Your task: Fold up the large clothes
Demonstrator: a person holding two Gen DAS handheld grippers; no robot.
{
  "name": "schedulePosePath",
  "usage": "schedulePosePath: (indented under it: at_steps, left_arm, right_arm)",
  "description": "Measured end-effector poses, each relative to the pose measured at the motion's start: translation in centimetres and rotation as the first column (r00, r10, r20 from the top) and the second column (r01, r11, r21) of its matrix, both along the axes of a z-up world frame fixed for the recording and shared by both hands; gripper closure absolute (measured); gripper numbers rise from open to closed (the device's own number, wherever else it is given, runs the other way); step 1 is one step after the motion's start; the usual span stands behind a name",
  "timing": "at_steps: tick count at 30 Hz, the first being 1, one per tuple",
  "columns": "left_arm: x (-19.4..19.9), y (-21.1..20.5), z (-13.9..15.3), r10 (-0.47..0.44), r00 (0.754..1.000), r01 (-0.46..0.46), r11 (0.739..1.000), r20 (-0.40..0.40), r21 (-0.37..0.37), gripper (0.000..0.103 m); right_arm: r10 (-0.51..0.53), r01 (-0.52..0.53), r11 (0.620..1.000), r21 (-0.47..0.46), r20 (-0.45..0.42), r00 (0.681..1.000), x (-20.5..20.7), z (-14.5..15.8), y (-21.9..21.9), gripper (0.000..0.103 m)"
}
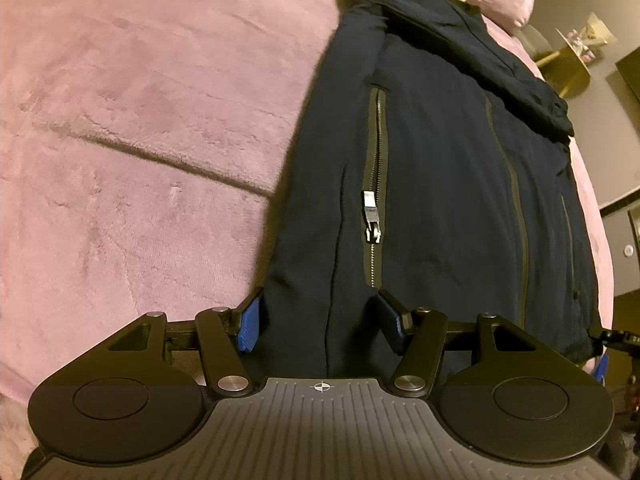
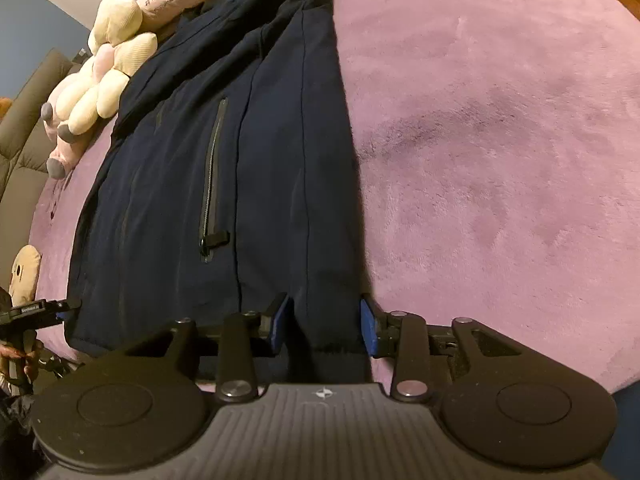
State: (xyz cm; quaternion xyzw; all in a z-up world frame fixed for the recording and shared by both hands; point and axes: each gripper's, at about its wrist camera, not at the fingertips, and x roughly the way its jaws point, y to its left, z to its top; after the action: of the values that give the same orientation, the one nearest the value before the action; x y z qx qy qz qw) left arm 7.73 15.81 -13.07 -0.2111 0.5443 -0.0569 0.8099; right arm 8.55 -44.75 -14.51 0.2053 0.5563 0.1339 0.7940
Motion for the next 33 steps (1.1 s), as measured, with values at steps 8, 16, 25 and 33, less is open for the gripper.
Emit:
schedulePosePath:
  at_steps: [8, 16, 25, 33]
  left_arm:
    - [0.1, -0.3, 0.4, -0.015, 1.0, 0.015, 1.0, 0.003, 0.023, 0.083]
    - [1.8, 1.3, 6.0, 0.111, 0.98, -0.079, 0.979, 0.163, -0.19, 0.087]
    - [14.4, 2.0, 13.0, 0.247, 0.902, -0.148, 0.948, 0.354, -0.283, 0.087]
    - [29.0, 3.2, 12.9, 0.412, 0.848, -0.302, 0.892, 0.333, -0.336, 0.087]
  right_arm:
    - [0.03, -0.031, 0.999, 0.027, 0.031, 0.999, -0.7, 0.2, 0.6, 0.082]
    - [-0.041, 0.004, 0.977, 0.215, 0.17, 0.985, 1.3, 4.2, 1.2, 0.086]
    - [-0.221, 0.115, 0.957, 0.268, 0.409, 0.885, 13.3, 10.4, 2.0, 0.086]
    - [-0.44, 0.322, 0.89, 0.323, 0.42, 0.794, 27.4, 11.2, 1.3, 0.086]
